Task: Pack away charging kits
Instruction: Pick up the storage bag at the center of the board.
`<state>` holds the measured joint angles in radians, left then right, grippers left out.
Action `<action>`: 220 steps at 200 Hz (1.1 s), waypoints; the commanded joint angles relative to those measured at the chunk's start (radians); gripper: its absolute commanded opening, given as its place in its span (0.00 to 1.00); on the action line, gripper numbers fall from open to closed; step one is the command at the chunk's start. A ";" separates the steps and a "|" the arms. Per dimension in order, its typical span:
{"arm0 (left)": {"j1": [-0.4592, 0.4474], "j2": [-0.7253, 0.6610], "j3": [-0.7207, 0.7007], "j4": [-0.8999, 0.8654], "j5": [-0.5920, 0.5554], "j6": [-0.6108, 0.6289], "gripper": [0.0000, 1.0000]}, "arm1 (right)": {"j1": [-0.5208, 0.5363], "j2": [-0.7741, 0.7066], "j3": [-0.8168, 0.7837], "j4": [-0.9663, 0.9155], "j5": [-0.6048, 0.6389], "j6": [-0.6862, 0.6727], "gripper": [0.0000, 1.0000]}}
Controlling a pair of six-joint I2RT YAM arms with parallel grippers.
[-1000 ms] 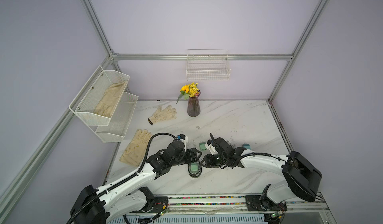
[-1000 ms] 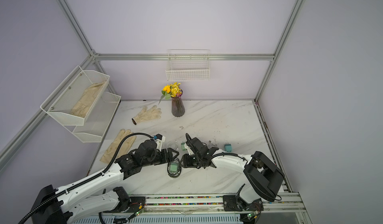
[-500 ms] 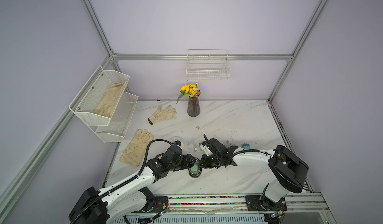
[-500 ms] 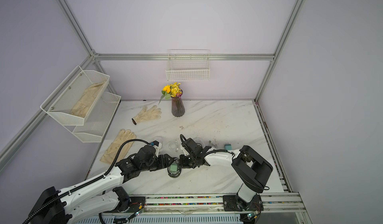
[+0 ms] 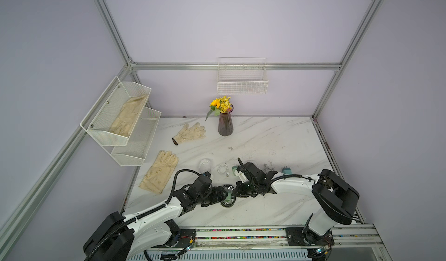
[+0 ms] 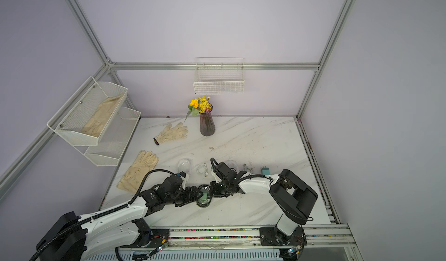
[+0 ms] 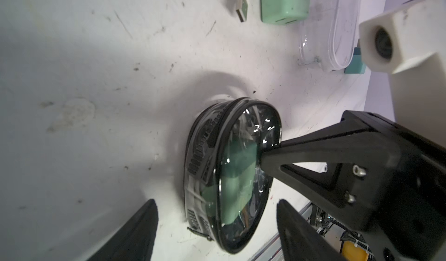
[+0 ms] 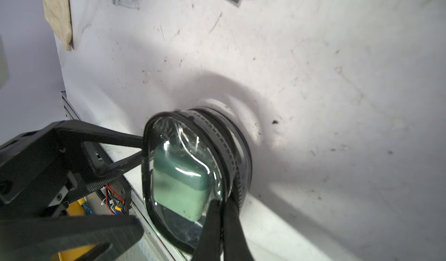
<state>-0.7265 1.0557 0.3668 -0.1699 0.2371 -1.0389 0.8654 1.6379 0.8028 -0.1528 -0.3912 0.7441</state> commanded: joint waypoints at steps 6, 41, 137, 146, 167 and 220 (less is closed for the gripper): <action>0.007 0.001 -0.034 0.090 0.026 -0.026 0.78 | 0.003 -0.009 -0.038 -0.059 0.026 -0.019 0.00; 0.007 0.041 -0.038 0.131 0.057 -0.036 0.78 | 0.002 0.015 -0.051 -0.045 0.032 -0.039 0.00; 0.007 0.145 -0.058 0.277 0.096 -0.083 0.71 | -0.017 0.045 -0.105 0.011 0.042 -0.044 0.00; 0.007 0.162 -0.061 0.302 0.110 -0.087 0.70 | -0.018 0.053 -0.111 0.020 0.037 -0.044 0.00; 0.007 0.180 -0.066 0.332 0.119 -0.099 0.64 | -0.017 0.052 -0.109 0.020 0.046 -0.057 0.00; 0.010 0.231 -0.069 0.364 0.127 -0.128 0.61 | -0.017 0.009 -0.059 -0.031 0.121 -0.093 0.00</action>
<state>-0.7200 1.2423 0.3202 0.1711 0.3317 -1.1458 0.8478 1.6390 0.7429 -0.0662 -0.3897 0.6888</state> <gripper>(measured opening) 0.605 0.055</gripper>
